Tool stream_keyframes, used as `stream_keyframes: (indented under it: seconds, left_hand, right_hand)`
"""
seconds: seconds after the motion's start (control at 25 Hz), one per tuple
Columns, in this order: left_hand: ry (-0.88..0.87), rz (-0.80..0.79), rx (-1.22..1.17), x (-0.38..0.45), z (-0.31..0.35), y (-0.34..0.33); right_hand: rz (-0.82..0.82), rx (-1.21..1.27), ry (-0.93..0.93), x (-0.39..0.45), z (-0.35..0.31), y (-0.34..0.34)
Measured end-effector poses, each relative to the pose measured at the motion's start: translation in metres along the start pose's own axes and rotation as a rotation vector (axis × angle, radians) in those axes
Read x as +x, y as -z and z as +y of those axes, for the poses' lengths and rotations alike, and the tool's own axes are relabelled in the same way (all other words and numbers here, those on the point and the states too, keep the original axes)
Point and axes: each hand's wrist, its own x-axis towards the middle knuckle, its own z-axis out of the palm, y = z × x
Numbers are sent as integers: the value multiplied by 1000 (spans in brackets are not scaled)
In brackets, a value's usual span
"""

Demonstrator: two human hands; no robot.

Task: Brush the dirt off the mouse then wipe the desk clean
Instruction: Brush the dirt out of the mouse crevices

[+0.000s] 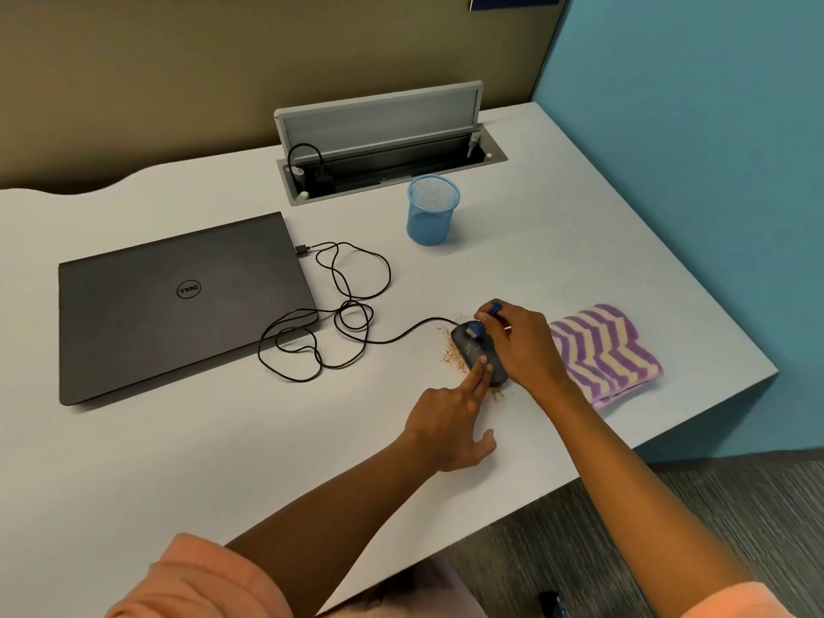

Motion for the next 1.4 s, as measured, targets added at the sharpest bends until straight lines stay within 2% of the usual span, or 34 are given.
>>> stream_keyframes:
  seconds: [0.08,0.16,0.28,0.4,0.52,0.64,0.8,0.92,1.08,1.28,1.4]
  left_hand:
    - [-4,30,15,0,0,-1]
    - [6,59,9,-1,-1,-5]
    - [7,67,-5,-6,-7,-8]
    - [-112,218,58,-16,-23,-13]
    - [-25,294,13,-19,-43,-9]
    - [67,292,35,-15,-57,-2]
    - [117,272,80,-8,-65,4]
    - [132,254,67,-1,-66,8]
    - [65,265,18,0,-67,8]
    - [-10,206,14,-10,-73,-6]
    - [-17,218,32,-15,-79,-11]
  right_hand:
    - [-43,-74,22,-5,1,1]
    - [-79,-31,17,-7,0,5]
    - [-9,44,3,-3,0,14]
    - [-63,-45,50,-10,1,11]
    - [-94,33,50,-16,2,10]
    - [-28,39,33,-15,2,12]
    - [-114,-11,97,-25,1,7]
    - [-61,26,54,-22,0,9]
    - [-121,-112,133,-28,-5,6]
    - [16,-69,72,-26,3,15]
    - [-74,-59,91,-32,8,15]
